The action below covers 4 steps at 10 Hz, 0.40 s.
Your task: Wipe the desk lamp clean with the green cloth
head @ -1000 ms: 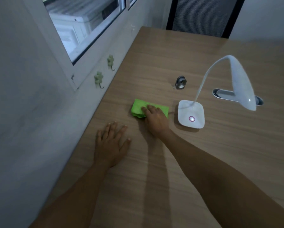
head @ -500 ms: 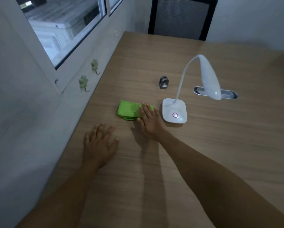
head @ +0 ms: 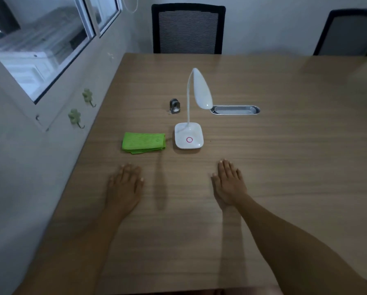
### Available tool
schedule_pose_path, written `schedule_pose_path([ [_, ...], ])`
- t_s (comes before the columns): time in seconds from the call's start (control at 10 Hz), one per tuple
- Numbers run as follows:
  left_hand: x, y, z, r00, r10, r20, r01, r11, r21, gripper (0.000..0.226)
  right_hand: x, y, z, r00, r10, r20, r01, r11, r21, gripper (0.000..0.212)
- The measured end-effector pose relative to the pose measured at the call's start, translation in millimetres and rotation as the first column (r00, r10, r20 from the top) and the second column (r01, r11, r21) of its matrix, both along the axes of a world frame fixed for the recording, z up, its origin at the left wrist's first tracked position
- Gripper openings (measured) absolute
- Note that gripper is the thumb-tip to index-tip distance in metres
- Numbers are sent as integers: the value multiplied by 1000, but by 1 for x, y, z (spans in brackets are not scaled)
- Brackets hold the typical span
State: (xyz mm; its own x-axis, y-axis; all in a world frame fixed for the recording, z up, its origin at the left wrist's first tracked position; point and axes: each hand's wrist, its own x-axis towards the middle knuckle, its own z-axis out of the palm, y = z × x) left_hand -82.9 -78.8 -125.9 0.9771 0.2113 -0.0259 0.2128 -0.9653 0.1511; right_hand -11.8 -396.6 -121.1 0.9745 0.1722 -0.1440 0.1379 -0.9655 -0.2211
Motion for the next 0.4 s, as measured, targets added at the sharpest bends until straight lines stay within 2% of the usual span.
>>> schedule_pose_path([
  [0.1,-2,-17,-3,999,29,-26,-30,999,-19,68,-5,0,0,1000,-8,-22,8,1000,18,63],
  [0.3,-5,-20,0,999,41,-26,-41,999,-9,66,-8,-1,2,1000,-10,-29,12,997,76,69],
  [0.4,-1,-20,-5,998,49,-26,-50,999,-22,65,-1,8,21,997,-70,41,56,962,268,54],
])
